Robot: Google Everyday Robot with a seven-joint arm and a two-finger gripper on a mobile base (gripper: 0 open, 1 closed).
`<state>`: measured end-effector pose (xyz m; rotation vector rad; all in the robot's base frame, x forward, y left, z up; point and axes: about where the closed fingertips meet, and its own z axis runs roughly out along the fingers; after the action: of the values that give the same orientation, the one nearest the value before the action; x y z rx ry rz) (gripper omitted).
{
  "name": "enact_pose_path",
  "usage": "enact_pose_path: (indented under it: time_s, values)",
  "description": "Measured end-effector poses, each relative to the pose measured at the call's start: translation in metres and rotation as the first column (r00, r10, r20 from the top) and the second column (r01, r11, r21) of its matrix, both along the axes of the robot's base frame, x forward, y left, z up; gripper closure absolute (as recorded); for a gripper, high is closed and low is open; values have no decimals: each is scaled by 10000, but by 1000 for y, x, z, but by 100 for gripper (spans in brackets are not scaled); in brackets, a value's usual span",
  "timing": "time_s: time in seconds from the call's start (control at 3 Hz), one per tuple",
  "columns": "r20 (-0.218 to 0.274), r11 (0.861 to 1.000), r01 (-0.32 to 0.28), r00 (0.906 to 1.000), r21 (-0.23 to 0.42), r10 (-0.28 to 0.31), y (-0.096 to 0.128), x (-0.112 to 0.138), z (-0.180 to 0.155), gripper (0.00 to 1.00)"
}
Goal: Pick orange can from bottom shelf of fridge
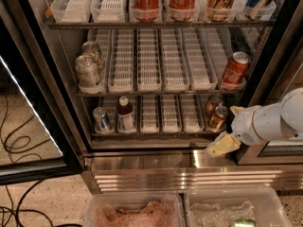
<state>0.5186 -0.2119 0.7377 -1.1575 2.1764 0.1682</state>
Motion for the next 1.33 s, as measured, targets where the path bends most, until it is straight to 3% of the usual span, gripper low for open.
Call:
enact_pose_path:
  time_s: [0.33,0.67,1.33]
  values:
    - [-21,10000,-75,10000,28,75,0,1,-2,0]
    - [68,9986,408,9991,341,-410,6,4,-8,0]
    - [686,9804,1659,9824,1064,-1737,7,40,-21,0]
